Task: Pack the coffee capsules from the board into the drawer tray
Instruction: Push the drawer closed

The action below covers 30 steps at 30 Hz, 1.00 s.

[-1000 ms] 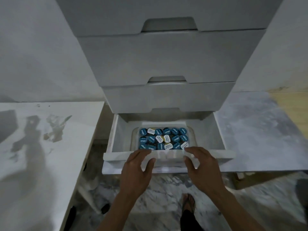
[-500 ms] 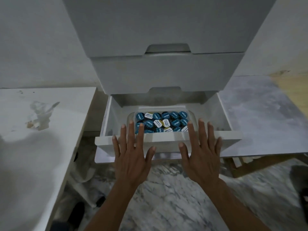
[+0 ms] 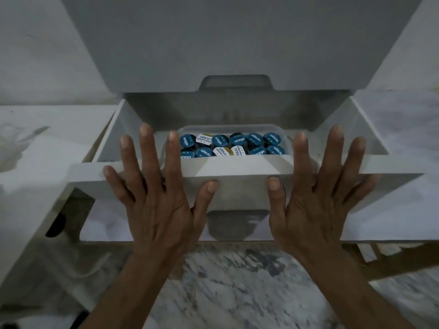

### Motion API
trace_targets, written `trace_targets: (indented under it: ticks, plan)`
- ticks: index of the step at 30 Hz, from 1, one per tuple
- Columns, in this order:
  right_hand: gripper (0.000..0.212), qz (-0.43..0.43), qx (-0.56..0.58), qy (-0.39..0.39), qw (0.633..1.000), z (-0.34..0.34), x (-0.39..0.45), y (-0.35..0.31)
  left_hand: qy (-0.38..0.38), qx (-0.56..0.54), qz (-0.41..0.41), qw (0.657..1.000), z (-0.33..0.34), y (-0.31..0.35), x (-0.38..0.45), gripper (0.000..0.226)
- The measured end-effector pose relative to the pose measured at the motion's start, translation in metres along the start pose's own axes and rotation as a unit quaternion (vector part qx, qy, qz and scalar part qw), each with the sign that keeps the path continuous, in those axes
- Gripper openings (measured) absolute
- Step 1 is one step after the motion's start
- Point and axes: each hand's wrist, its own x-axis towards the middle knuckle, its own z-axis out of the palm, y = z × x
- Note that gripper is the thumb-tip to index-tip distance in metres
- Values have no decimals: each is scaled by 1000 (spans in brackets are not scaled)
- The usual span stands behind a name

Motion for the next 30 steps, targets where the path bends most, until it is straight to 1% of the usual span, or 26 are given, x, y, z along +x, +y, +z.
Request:
trace_targets:
  ticks: [11, 15, 22, 30]
  plan:
    - [64, 9, -1, -19, 1000, 40, 67, 1, 5, 4, -11, 1000, 38, 7, 64, 80]
    - [64, 15, 4, -35, 999, 50, 86, -1, -9, -3, -13, 1000, 48, 6, 86, 77]
    - [65, 27, 16, -37, 999, 68, 106, -7, -9, 7, -13, 1000, 65, 5, 108, 77]
    - [66, 32, -20, -29, 999, 77, 111, -6, 9, 9, -23, 1000, 74, 6, 112, 77]
